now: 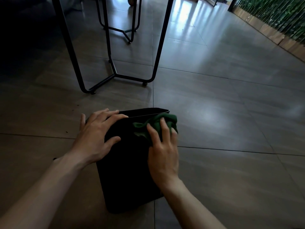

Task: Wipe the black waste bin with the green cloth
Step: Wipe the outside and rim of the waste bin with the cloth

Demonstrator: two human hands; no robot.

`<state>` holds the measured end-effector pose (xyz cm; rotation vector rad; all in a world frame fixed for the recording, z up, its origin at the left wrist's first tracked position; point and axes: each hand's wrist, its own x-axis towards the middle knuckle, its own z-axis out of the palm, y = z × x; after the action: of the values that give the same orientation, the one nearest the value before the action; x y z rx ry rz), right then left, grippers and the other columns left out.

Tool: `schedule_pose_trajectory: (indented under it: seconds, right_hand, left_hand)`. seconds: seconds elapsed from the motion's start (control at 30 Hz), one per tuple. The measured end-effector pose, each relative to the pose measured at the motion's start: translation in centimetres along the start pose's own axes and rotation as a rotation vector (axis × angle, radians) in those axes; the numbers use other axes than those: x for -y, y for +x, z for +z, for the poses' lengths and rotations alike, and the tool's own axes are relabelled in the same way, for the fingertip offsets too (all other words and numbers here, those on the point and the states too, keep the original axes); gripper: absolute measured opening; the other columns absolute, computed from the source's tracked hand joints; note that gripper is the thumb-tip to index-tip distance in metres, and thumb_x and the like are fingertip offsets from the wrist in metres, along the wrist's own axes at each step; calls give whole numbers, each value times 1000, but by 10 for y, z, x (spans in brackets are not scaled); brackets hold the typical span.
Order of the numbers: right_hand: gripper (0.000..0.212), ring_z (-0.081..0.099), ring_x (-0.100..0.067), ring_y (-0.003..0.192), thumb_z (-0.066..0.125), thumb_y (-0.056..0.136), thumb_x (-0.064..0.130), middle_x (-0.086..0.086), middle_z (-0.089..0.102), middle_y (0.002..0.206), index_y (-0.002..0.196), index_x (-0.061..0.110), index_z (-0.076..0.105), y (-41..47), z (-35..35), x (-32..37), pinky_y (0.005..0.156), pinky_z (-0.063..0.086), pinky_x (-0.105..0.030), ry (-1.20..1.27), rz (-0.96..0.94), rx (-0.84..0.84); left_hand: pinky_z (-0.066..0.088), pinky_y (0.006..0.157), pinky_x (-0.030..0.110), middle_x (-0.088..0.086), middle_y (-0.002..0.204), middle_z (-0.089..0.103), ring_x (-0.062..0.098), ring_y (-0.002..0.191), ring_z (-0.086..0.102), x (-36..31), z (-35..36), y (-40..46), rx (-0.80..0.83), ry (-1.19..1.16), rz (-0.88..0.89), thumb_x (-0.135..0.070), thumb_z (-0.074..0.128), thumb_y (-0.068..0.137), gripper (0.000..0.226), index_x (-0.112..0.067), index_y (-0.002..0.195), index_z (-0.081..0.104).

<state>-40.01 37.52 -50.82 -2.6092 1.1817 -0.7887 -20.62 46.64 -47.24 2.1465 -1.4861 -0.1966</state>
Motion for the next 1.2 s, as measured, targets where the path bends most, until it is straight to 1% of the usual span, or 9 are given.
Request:
schedule_pose_trajectory:
  seconds: [0.1, 0.3, 0.37, 0.57, 0.67, 0.77, 0.9, 1.07, 1.2]
  right_hand:
    - [67, 32, -50, 142, 53, 82, 33, -15, 32, 163, 148, 22, 48, -49, 22, -5, 113, 39, -56, -110, -228, 138]
    - [37, 52, -26, 124, 42, 97, 40, 4, 44, 144, 121, 48, 69, -125, 46, -43, 92, 58, -32, -348, -877, 411]
    - [32, 53, -30, 124, 48, 95, 34, 3, 53, 139, 110, 45, 74, -97, 40, -29, 94, 57, -36, -301, -877, 293]
    - [22, 42, -42, 137, 53, 101, 25, -9, 46, 141, 121, 23, 62, -39, 41, 20, 114, 34, -49, -120, -613, 7]
    - [26, 45, -36, 132, 54, 95, 34, -3, 49, 138, 115, 36, 69, -85, 57, 0, 108, 45, -46, -204, -860, 173]
    - [32, 54, -17, 127, 76, 79, 55, 18, 60, 131, 110, 53, 71, -122, 55, -40, 100, 54, -31, -437, -1085, 476]
    - [20, 54, -33, 124, 63, 85, 26, -2, 68, 125, 97, 33, 77, -103, 29, -73, 93, 59, -43, -208, -762, 252]
    - [33, 47, -44, 131, 67, 88, -1, -17, 56, 137, 118, 12, 70, -4, -1, -50, 100, 51, -51, 4, -79, -124]
    - [36, 55, -47, 127, 61, 88, 8, -16, 62, 137, 122, 16, 71, -42, 24, -42, 103, 51, -51, -82, -389, -12]
  left_hand:
    - [10, 117, 71, -17, 152, 42, 16, 148, 25, 0, 0, 1, -2, 0, -12, -27, 78, 82, 71, -50, 140, 44]
    - [6, 119, 68, -20, 152, 40, 14, 149, 23, -2, -2, -1, 21, -10, 50, -28, 76, 83, 69, -53, 138, 43]
    - [6, 119, 67, -20, 152, 40, 14, 150, 23, -4, -2, -1, 31, -2, 85, -27, 76, 83, 68, -52, 137, 44]
    - [6, 120, 65, -17, 154, 41, 15, 150, 22, -4, -3, 3, 39, -18, 75, -5, 64, 80, 76, -50, 139, 46]
    - [8, 121, 63, -19, 154, 40, 14, 150, 22, -3, -2, 3, 35, -16, 90, -20, 71, 87, 66, -52, 139, 45]
    - [9, 121, 62, -19, 154, 40, 14, 150, 23, -2, 0, 3, 36, -26, 90, -27, 72, 87, 65, -53, 139, 45]
    - [7, 121, 64, -20, 153, 41, 15, 149, 25, 3, 1, 4, 15, -24, 63, -27, 72, 86, 67, -54, 140, 42]
    - [9, 119, 67, -19, 152, 43, 16, 147, 26, 4, 3, 9, 1, -26, 28, -26, 74, 84, 68, -54, 137, 41]
    - [11, 118, 68, -16, 152, 44, 19, 146, 28, 5, 4, 12, -10, -1, 0, -27, 74, 84, 69, -55, 138, 40]
